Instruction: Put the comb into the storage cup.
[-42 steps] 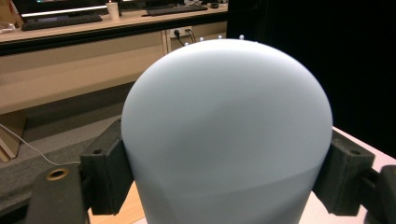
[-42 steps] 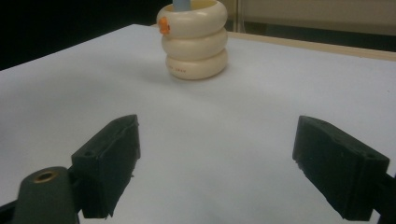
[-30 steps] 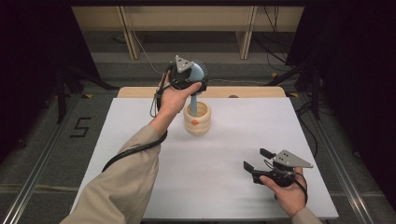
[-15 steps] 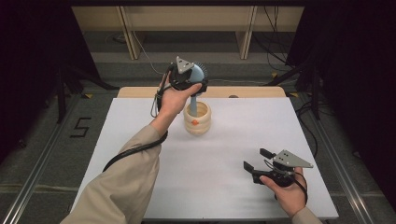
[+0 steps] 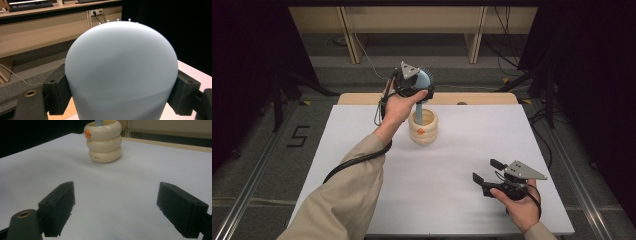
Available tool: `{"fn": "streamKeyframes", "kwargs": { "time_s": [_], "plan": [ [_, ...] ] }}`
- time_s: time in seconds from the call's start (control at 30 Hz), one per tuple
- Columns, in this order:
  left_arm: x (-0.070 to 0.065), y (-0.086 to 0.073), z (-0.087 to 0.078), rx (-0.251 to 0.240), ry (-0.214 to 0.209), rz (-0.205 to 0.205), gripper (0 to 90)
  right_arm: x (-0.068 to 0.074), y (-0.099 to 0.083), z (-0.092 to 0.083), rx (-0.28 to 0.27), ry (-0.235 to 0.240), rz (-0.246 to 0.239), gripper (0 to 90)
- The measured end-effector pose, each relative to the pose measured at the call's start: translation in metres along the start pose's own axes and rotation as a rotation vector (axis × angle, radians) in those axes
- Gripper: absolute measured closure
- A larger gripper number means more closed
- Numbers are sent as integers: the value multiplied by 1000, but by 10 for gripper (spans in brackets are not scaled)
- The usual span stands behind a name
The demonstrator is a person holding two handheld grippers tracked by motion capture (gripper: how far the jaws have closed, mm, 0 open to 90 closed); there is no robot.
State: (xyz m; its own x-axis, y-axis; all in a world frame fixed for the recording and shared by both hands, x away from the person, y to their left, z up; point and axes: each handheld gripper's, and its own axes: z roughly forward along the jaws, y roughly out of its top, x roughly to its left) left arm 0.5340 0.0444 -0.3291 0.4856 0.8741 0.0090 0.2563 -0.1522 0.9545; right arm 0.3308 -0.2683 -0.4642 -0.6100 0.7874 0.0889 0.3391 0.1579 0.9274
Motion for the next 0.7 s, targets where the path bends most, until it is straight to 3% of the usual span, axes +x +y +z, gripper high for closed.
{"fn": "streamKeyframes", "kwargs": {
  "time_s": [0.7],
  "plan": [
    [-1,-4,6,16,1,-3,194,0,0,0,-2,2,1,158]
  ]
}}
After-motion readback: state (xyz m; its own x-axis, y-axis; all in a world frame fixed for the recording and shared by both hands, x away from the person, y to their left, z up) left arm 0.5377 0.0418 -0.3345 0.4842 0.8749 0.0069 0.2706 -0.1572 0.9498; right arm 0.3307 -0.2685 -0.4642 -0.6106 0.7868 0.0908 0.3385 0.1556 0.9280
